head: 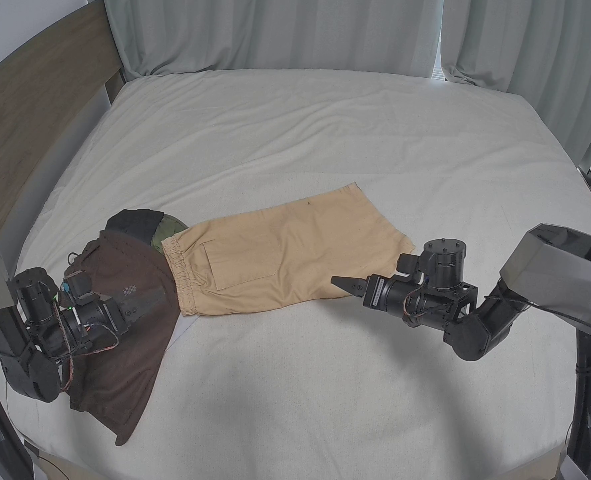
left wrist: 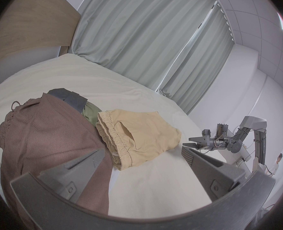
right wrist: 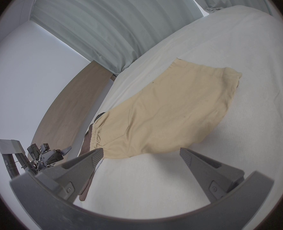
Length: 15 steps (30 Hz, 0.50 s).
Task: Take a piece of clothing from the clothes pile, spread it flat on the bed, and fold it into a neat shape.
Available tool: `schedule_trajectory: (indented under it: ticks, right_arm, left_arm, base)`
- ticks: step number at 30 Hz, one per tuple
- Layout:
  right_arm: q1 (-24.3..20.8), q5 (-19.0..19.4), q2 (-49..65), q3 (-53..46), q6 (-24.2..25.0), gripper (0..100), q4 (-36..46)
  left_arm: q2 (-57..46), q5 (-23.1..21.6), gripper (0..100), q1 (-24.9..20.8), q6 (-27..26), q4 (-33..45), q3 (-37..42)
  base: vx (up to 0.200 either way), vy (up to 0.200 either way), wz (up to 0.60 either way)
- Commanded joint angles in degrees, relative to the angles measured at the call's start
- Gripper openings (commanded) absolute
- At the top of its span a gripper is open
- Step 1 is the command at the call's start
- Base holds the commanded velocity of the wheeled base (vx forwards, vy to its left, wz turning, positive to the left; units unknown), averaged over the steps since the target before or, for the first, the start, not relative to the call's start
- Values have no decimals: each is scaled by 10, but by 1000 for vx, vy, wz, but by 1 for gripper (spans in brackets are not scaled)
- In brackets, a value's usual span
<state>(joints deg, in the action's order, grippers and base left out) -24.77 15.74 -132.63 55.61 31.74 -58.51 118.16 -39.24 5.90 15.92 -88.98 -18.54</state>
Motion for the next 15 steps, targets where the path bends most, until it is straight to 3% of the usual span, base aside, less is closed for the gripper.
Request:
schedule_trajectory:
  ticks: [1, 15]
  right_arm:
    - [14, 0, -46, 33, 0, 100, 7]
    - [19, -2, -94, 56, 2, 100, 7]
  left_arm:
    - [11, 0, 100, 0, -10, -1, 0]
    - [15, 0, 100, 3, -9, -1, -3]
  base:
    - [0, 0, 0]
    - [0, 0, 0]
